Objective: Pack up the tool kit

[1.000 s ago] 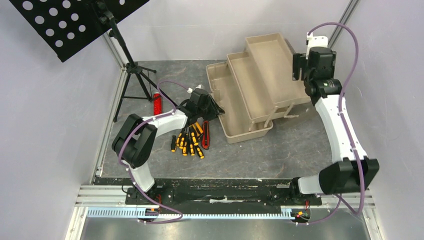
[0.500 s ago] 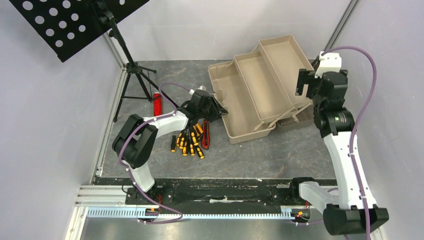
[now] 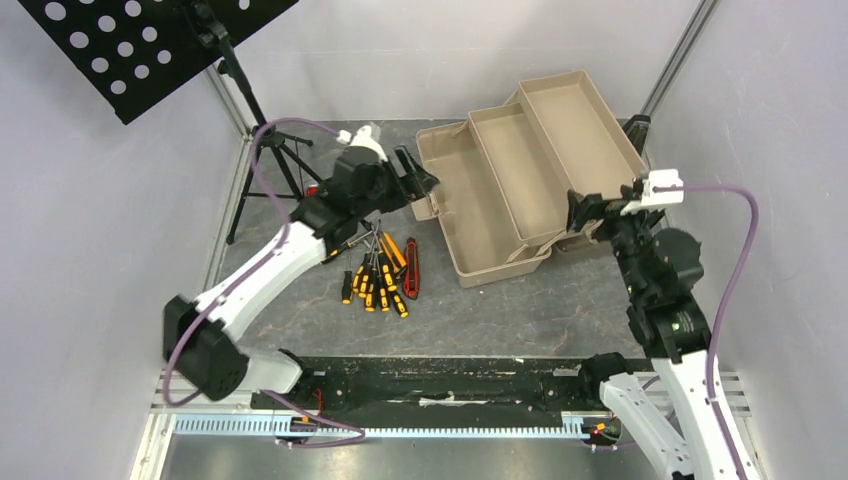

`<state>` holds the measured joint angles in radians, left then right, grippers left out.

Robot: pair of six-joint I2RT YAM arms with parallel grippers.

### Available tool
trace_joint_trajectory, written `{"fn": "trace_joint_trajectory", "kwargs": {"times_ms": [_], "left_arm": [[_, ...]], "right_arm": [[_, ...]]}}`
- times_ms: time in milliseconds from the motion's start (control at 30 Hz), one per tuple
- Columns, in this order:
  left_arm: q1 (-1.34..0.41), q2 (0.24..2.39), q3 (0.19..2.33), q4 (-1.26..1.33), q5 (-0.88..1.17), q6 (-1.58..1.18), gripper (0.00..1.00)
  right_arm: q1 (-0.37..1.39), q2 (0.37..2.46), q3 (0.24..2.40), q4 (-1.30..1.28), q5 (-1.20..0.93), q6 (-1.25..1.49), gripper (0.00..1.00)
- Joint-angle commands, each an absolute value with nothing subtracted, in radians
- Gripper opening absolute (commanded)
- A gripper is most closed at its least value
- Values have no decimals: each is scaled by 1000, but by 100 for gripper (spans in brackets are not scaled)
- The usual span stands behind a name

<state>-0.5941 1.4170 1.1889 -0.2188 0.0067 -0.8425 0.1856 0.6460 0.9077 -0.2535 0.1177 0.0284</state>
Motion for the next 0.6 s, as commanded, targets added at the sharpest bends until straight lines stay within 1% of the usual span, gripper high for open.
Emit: {"fn": "trace_joint_trajectory", "kwargs": {"times_ms": [0,167,367,433,567], "left_arm": [[-583,1280,1224,-417,-122,-658,85],[-583,1204,1205,-590,-150,-587,85],[-584,1190,1151,-747,-189,-557,85],[-584,1211,1139,-766,-192,-563,85],[-584,1297,1169,-788,-170,-574,83]], "right_arm": [[295,572,799,-103,174,45,98],[396,509,675,-18,307,9,98],[428,353,489,135,472,-38,98],[429,317,450,143,450,-65,98],[432,326,418,113,412,-69,98]]}}
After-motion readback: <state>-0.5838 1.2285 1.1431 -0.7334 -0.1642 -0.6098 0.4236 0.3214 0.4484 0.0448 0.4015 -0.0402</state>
